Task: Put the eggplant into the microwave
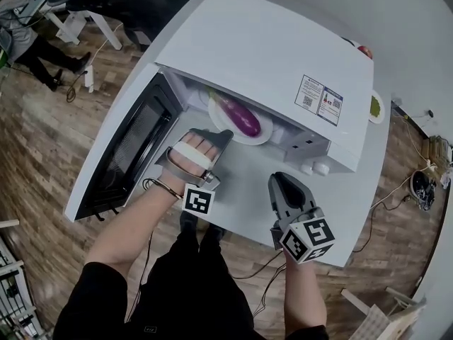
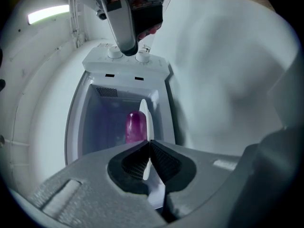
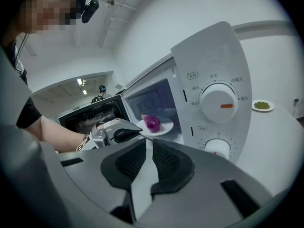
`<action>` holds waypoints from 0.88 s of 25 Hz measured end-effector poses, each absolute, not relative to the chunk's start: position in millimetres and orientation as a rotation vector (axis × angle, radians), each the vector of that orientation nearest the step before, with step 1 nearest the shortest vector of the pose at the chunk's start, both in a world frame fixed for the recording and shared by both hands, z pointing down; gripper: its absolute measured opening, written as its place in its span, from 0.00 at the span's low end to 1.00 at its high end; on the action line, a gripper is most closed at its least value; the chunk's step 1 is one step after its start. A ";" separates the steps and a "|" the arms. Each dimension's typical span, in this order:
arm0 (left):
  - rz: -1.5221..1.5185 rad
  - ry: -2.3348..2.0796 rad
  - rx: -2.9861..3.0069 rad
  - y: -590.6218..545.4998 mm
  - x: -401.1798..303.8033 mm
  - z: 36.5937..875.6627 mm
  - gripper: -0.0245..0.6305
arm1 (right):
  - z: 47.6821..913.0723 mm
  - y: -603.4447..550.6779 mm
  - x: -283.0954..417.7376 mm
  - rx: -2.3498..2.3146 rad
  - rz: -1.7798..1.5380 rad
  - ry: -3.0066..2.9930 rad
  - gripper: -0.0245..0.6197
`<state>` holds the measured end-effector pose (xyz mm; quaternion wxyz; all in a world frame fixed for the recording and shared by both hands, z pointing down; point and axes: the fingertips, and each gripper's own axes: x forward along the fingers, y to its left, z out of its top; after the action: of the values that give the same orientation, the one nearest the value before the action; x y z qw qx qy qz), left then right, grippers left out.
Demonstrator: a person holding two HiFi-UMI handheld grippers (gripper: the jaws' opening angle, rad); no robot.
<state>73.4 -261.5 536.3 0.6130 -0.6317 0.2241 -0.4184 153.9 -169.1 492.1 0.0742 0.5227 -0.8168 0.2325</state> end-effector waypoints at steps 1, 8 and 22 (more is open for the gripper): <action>-0.966 0.516 -1.459 -262.5 74.1 537.5 0.06 | 492.6 -169.3 154.2 1.569 0.698 -2.451 0.12; -0.993 0.516 -1.467 -270.3 75.3 548.6 0.06 | 497.3 -169.2 161.7 1.578 0.685 -2.426 0.12; -1.066 0.498 -1.443 -296.6 88.3 553.8 0.07 | 503.2 -167.4 170.3 1.589 0.721 -2.429 0.12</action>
<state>88.3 -296.6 553.8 0.5970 -0.6217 0.2144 -0.4595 170.3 -167.4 503.2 0.0751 0.5298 -0.8099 0.2403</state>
